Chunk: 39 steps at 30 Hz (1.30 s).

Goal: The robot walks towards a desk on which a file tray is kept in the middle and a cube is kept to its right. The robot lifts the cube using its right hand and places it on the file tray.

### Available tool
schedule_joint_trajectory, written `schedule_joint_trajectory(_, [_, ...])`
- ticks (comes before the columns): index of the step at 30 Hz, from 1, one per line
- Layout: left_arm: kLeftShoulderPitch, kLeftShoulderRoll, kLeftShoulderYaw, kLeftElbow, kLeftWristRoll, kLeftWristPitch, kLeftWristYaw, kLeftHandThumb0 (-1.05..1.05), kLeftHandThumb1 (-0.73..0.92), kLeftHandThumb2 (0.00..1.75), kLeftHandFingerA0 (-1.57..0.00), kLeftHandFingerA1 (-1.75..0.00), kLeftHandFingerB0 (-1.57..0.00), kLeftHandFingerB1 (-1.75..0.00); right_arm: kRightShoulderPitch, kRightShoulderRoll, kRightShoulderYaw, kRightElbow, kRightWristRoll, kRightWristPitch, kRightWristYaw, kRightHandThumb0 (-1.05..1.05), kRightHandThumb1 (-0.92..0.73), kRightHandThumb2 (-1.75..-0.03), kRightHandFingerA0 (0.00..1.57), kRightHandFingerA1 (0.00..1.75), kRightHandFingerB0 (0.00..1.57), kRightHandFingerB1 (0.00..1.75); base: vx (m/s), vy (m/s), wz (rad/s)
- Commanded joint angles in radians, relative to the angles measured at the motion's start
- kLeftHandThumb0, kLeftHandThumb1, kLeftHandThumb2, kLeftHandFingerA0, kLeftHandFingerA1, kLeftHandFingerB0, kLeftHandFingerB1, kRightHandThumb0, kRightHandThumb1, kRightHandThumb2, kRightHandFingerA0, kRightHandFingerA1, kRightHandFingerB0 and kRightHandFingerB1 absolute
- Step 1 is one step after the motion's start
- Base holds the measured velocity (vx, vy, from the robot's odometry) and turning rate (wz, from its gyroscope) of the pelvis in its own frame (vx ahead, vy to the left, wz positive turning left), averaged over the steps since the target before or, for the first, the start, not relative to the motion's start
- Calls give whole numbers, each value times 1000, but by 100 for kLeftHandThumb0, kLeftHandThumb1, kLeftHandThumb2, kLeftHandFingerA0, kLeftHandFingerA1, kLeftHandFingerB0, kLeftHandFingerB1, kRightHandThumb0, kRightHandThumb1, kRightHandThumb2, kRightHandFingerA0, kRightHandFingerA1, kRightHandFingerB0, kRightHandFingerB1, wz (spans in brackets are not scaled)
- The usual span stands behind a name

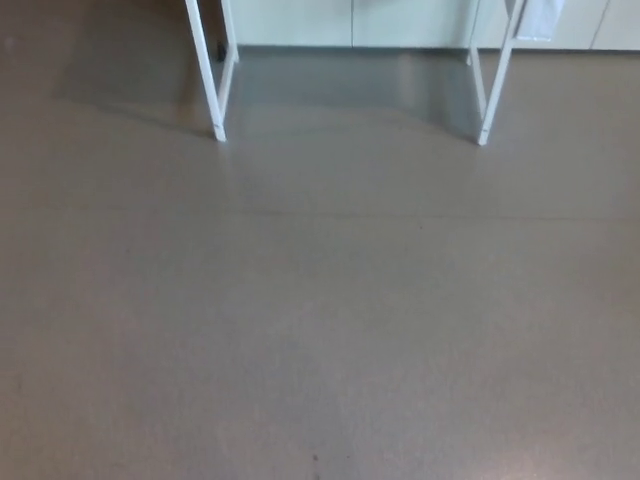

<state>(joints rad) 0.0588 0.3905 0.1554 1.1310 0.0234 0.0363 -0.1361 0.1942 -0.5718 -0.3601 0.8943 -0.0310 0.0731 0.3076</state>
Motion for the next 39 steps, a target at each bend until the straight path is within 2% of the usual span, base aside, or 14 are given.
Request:
schedule_joint_trajectory(1, [3,14,13,40,-19,-64,-58,-34,57,109,-3,-52,0,-49,39,-79,47,-114,-1,92,74,-65,-56,-85,45,53,7,30,-205,-96,-6])
schedule_joint_trajectory(2, [2,16,4,45,-8,-71,-52,-60,79,64,-18,-43,-18,-32,33,-83,43,-113,21,115,96,-58,-67,-62,52,42,10,21,0,0,0])
schedule_joint_trajectory(4, [-9,16,2,61,-2,-71,-44,-60,79,64,-15,-42,-15,-31,37,-90,50,-127,25,138,103,-65,-56,-84,42,51,8,31,99,70,-4])
schedule_joint_trajectory(5, [-8,17,-2,64,3,-85,-45,-60,79,64,-15,-44,-14,-33,59,-105,92,-164,-32,128,67,-66,-71,-62,55,39,14,27,109,111,-6])
schedule_joint_trajectory(6, [-8,18,0,66,0,-91,-48,-60,78,63,-16,-44,-15,-32,76,-109,103,-192,-46,124,54,-71,-59,-88,51,54,8,36,86,144,-8])
schedule_joint_trajectory(8, [-7,9,8,74,-11,-89,-51,-61,78,63,-16,-43,-16,-32,106,-114,99,-254,-32,139,44,-64,-70,-61,54,42,14,27,149,214,-6])
schedule_joint_trajectory(9, [2,4,9,76,-13,-102,-56,-35,56,108,-3,-52,0,-49,124,-117,86,-286,-17,146,52,-65,-66,-62,60,44,14,27,321,299,22])
schedule_joint_trajectory(10, [13,7,3,67,-7,-113,-65,-35,56,109,-2,-52,0,-49,120,-108,60,-286,22,161,69,-60,-67,-60,51,42,14,26,266,440,-29])
schedule_joint_trajectory(11, [13,8,-2,64,0,-104,-56,-61,79,64,-18,-42,-16,-31,108,-119,72,-270,17,167,88,-66,-59,-87,42,51,7,35,254,415,-13])
schedule_joint_trajectory(14, [18,-2,3,62,-9,-98,-48,-58,79,64,-18,-43,-17,-32,91,-123,57,-271,40,202,107,-59,-68,-60,47,38,14,26,239,171,5])
schedule_joint_trajectory(15, [22,-4,4,64,-10,-101,-49,-58,79,63,-18,-43,-18,-32,89,-127,58,-273,36,206,107,-66,-56,-85,38,49,8,38,224,95,5])
schedule_joint_trajectory(22, [20,-15,-9,119,8,-127,-25,-62,78,63,-22,-44,-19,-33,18,-143,97,-149,-4,121,81,-59,-67,-60,54,41,15,27,202,-68,7])
schedule_joint_trajectory(25, [14,-21,-6,129,5,-118,-15,-61,78,63,-22,-45,-21,-34,-31,-122,19,-85,103,149,139,-51,-54,-76,27,46,10,36,270,-159,16])
schedule_joint_trajectory(39, [20,-18,-7,126,7,-133,-15,-61,79,63,-21,-44,-18,-33,-104,-102,-24,41,128,78,148,-50,-52,-72,21,44,17,36,356,-59,4])
